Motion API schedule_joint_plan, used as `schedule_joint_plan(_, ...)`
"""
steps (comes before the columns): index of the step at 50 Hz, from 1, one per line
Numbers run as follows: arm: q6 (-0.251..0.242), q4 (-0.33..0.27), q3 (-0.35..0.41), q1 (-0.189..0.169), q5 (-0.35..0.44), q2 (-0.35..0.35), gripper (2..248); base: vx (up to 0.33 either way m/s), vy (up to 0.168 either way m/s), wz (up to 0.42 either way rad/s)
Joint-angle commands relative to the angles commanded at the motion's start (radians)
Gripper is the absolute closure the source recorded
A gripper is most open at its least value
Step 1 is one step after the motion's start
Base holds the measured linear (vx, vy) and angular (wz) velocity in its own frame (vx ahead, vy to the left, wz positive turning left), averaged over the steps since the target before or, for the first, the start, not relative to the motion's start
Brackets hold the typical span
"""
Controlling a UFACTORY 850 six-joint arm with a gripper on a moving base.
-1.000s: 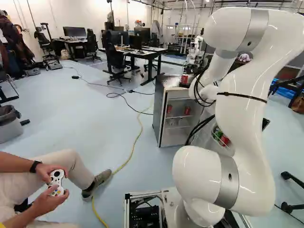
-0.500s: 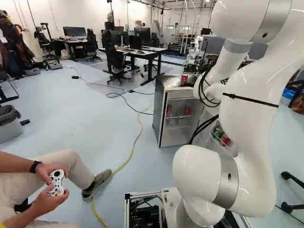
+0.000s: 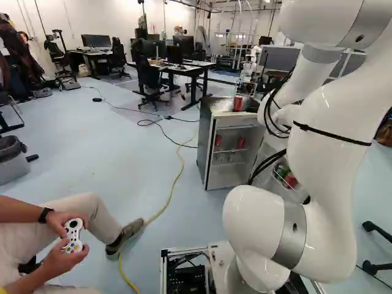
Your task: Grab a drink from the fridge
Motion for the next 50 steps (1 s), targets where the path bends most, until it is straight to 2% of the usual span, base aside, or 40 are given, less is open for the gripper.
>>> schedule_joint_plan(18, 0.0, 0.026, 0.014, -0.052, -0.108, 0.051, 3, 0.0, 0.0, 0.0)
schedule_joint_plan(50, 0.0, 0.072, 0.015, -0.059, -0.29, 0.124, 3, 0.0, 0.0, 0.0)
